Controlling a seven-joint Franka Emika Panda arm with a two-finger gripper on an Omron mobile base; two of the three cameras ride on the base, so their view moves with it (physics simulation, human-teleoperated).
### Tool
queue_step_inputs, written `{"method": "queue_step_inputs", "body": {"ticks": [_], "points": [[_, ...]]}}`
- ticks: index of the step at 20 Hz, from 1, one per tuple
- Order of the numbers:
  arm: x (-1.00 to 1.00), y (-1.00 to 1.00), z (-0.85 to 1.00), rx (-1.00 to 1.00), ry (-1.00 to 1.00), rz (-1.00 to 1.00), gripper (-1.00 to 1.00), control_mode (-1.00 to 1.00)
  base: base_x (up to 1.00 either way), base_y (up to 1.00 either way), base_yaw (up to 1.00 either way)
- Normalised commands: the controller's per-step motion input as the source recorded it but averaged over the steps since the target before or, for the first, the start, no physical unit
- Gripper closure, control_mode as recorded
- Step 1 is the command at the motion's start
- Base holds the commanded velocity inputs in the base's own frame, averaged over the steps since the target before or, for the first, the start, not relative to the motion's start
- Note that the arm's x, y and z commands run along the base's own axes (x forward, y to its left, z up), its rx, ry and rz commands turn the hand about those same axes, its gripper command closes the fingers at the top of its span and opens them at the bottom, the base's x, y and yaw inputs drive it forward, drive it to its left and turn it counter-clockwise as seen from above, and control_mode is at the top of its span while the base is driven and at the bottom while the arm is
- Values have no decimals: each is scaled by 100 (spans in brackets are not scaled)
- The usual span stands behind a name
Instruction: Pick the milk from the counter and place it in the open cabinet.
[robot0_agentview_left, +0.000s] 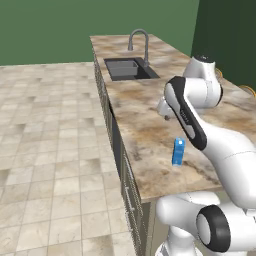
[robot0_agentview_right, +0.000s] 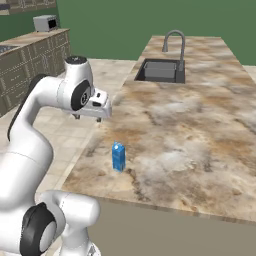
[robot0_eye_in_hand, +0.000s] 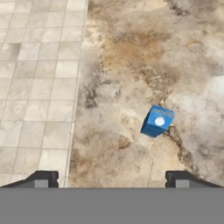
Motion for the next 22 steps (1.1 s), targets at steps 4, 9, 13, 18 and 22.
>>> {"method": "queue_step_inputs", "body": {"ticks": [4, 9, 13, 18, 22], "points": [[0, -99, -64, 0, 5, 6, -100, -100, 0, 0, 0], [0, -67, -34, 0, -1, 13, -100, -100, 0, 0, 0], [23, -57, -18, 0, -13, 27, -100, -100, 0, 0, 0], [40, -43, -25, 2, -21, 33, -100, -100, 0, 0, 0], [57, -21, -36, 3, -19, 38, -100, -100, 0, 0, 0]]}}
